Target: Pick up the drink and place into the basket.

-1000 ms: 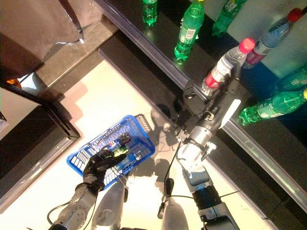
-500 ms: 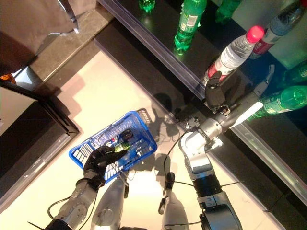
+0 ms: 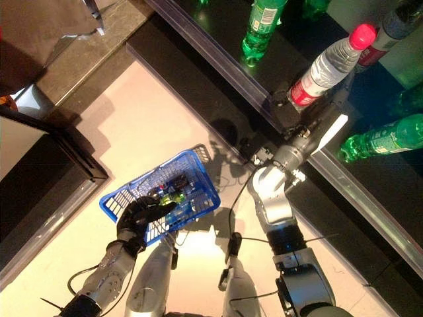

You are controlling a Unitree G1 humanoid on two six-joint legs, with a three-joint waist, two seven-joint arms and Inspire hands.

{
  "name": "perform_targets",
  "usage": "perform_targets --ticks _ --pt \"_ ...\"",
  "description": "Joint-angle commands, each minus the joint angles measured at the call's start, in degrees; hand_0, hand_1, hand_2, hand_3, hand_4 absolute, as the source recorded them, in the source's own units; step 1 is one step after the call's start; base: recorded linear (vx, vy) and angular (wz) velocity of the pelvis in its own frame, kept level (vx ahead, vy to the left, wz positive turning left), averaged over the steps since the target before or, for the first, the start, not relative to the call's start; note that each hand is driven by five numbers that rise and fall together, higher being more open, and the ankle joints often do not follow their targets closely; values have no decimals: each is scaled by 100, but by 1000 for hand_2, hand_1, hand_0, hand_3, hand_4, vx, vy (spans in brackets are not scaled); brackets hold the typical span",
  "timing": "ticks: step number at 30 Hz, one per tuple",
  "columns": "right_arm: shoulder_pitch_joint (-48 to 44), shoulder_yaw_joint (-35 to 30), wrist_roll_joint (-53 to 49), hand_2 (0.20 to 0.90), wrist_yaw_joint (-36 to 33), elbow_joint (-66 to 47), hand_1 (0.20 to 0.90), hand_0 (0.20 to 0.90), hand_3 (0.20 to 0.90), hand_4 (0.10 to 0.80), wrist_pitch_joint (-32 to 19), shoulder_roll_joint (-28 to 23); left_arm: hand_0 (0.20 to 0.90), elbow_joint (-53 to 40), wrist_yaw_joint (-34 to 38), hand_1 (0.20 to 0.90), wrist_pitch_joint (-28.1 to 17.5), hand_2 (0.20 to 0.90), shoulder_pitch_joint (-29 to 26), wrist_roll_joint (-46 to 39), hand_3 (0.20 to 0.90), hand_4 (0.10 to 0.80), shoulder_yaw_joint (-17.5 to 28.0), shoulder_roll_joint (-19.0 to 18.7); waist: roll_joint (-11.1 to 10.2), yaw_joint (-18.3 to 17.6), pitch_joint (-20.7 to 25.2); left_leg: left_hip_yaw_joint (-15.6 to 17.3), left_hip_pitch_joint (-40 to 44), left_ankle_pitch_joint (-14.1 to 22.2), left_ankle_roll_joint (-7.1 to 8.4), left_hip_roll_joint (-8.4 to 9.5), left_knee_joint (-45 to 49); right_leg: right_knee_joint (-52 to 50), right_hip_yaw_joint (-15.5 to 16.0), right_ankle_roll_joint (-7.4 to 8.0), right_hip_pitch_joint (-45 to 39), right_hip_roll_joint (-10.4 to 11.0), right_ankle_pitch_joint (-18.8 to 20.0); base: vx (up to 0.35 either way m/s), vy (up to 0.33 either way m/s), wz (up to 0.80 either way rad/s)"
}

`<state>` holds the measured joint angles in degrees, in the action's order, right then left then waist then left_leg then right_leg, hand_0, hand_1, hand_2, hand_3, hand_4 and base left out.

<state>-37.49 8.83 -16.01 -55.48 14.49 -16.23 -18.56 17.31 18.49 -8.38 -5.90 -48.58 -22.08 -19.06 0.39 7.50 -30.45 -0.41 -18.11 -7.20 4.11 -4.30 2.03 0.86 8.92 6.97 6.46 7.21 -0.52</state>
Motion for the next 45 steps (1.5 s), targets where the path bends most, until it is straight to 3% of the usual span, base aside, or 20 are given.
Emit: perform_targets --ticks 1,15,21,22,23,45 --pt "-780 -161 -47 900 194 -431 900 900 900 800 -322 -634 300 -1320 -230 300 -976 300 -367 523 200 100 276 -205 140 22 66 -230 -135 63 -110 87 433 -232 -3 -510 414 81 593 0 0 0" --pt "-1861 -307 -1335 900 -152 1321 900 900 900 800 -602 -1102 300 -1249 -74 300 -980 300 -585 390 200 100 89 -316 296 105 66 -224 -200 94 -180 183 307 -423 67 -467 779 130 612 0 0 0" --pt "-2116 -241 -1683 900 53 1690 900 900 900 800 -640 -1325 300 -1297 -17 300 -1011 300 -587 336 200 100 40 -353 337 104 66 -232 -175 90 -200 206 221 -432 50 -452 854 132 633 0 0 0" --pt "-2146 -231 -1732 707 96 1731 707 707 675 575 -639 -1347 300 -1296 -11 300 -1011 300 -597 327 200 100 34 -358 339 103 66 -225 -158 88 -201 207 201 -433 51 -451 854 132 635 0 0 0" --pt "-2196 -206 -1784 300 160 1822 300 300 200 100 -677 -1394 300 -1300 -20 300 -1008 300 -608 313 200 100 31 -379 340 106 66 -214 -123 90 -203 208 169 -420 53 -445 836 134 638 0 0 0" --pt "-2714 113 -2083 300 1107 2229 300 300 200 100 -601 -2035 300 -1334 -122 300 -1025 300 -562 183 200 100 45 -608 333 167 66 -196 124 105 -217 253 8 -395 240 -405 685 147 627 -10 0 1"
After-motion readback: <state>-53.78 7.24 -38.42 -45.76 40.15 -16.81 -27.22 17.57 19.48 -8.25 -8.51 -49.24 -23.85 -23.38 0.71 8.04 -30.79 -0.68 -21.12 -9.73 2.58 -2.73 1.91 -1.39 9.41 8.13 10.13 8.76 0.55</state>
